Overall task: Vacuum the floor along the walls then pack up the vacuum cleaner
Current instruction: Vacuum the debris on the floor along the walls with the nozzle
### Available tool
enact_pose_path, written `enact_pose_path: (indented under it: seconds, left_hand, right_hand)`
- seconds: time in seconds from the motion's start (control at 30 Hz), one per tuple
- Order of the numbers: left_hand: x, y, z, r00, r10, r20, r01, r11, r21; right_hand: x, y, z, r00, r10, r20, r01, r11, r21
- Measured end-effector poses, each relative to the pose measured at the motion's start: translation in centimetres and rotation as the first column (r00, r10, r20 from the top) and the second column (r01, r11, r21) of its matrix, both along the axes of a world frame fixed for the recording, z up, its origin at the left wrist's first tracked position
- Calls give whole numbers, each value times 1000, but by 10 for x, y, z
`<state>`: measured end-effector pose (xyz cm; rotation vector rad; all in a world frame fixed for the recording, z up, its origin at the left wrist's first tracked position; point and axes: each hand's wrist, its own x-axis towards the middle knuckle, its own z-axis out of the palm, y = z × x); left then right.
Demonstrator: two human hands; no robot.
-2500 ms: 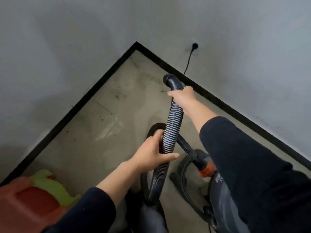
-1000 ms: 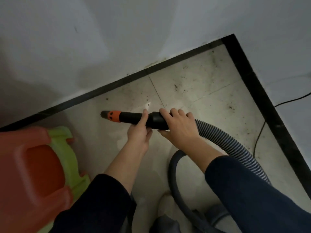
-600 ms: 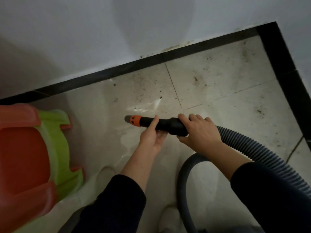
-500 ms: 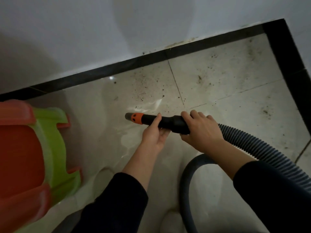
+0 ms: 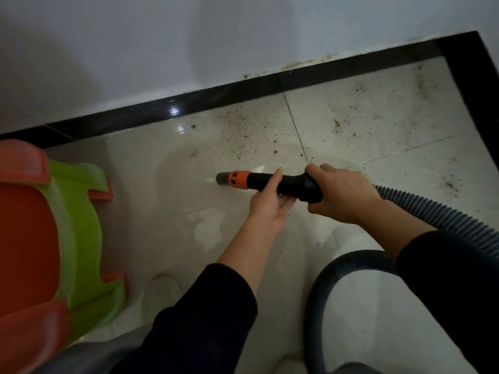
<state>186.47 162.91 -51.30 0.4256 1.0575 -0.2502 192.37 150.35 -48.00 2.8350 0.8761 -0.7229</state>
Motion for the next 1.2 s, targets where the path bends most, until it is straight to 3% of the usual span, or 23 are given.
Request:
enact_pose_path:
  seconds: [0.43,0.93,1.2]
  left_hand:
    - [-21,21,-20,996,-3,90,-2,999,54]
    - [-65,28,-23,991,130,41,-134,983,122]
    - [-56,16,-17,992,68,108,-72,997,34]
  right_hand:
    - [-8,17,-12,997,81,-19,-80,994,74]
    - [-41,38,-12,987,154,-54,-149,985,89]
    - [-37,22,6,991,131,5,-131,991,17]
